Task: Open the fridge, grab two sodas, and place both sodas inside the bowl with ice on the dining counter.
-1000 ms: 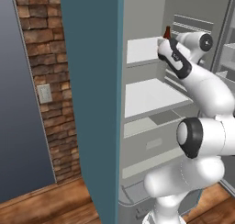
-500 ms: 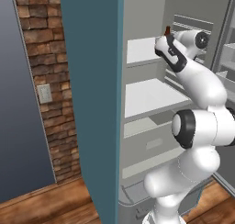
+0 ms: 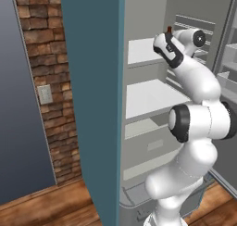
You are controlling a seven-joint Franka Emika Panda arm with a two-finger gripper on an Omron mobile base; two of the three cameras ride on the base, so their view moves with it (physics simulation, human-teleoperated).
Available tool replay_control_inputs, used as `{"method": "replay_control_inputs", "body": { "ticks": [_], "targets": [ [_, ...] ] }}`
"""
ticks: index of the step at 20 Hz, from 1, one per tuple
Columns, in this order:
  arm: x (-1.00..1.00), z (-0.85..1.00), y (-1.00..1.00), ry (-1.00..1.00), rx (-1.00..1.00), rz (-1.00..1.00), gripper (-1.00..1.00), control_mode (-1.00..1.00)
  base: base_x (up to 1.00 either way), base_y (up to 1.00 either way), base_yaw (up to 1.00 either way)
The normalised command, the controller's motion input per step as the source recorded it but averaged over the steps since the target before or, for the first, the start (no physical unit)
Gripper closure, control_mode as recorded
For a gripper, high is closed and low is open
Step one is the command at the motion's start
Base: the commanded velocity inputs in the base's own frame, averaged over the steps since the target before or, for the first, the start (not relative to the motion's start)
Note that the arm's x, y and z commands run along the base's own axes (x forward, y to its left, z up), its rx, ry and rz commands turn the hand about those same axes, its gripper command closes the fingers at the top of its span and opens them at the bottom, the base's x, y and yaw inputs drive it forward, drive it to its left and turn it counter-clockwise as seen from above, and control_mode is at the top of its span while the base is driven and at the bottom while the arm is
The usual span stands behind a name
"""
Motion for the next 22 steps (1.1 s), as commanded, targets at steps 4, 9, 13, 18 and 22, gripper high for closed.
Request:
{"method": "replay_control_inputs", "body": {
  "ticks": [4,9,13,18,22],
  "targets": [
    [0.16,-0.01,0.0,0.0,0.0,0.0,1.0,-1.0,0.0,0.0,0.0],
    [0.0,0.0,0.0,0.0,0.0,0.0,1.0,-1.0,0.0,0.0,0.0],
    [0.0,0.0,-0.01,0.0,0.0,0.0,1.0,-1.0,0.0,0.0,0.0],
    [-0.22,0.0,-0.06,-0.03,0.0,0.0,1.0,-1.0,0.0,0.0,0.0],
    [-0.8,0.26,-0.01,-0.08,-0.01,0.0,1.0,-1.0,0.0,0.0,0.0]
  ]
}}
